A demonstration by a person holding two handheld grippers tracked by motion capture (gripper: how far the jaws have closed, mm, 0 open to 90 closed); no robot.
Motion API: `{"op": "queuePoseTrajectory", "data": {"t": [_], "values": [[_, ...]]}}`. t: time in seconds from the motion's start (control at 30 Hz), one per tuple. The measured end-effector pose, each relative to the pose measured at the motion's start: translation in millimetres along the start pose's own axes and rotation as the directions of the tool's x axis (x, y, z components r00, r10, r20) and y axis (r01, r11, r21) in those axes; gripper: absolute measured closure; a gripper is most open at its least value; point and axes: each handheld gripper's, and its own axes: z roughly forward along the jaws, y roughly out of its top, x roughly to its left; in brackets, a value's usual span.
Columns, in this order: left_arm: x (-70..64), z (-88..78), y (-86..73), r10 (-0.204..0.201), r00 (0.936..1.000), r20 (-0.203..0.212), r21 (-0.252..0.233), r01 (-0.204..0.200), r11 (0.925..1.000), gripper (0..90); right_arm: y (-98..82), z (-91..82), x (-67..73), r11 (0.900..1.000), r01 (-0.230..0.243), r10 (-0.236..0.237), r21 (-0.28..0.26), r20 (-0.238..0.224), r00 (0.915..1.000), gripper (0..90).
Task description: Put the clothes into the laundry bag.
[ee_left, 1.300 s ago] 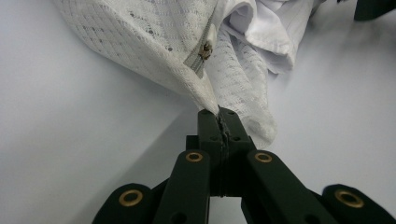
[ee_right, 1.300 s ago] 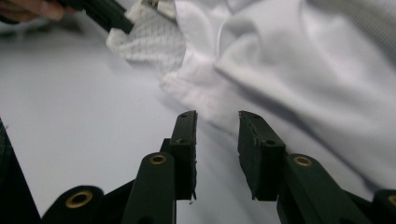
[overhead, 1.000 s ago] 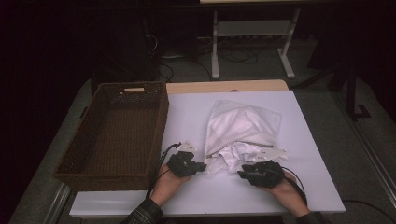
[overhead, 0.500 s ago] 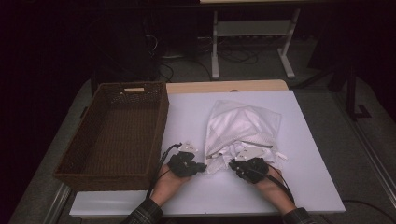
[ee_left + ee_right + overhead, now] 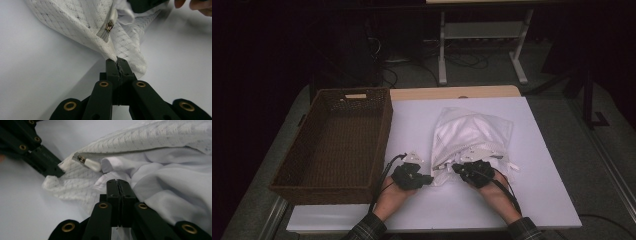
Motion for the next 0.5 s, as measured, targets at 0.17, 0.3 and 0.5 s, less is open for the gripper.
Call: {"op": "queuePoseTrajectory", "data": {"t": [0.17, 0.3, 0.5], "values": [[0.4, -0.6, 0.0, -0.003, 1.0, 0.004, -0.002, 0.003, 1.0, 89.5, 5.8, 8.4, -1.7, 1.0, -0.011, 0.011, -0.004, 0.006, 0.9999, 89.3], [-0.1, -0.7, 0.2, -0.002, 1.0, 0.008, 0.0, 0.002, 1.0, 89.6, 8.9, 14.4, -3.2, 1.0, -0.019, 0.019, -0.01, 0.015, 0.9997, 89.4], [0.4, -1.3, 0.1, -0.003, 0.9999, 0.01, 0.001, 0.003, 1.0, 89.6, 12.8, 22.3, -7.8, 0.999, -0.032, 0.032, -0.009, 0.021, 0.9993, 89.5]]}}
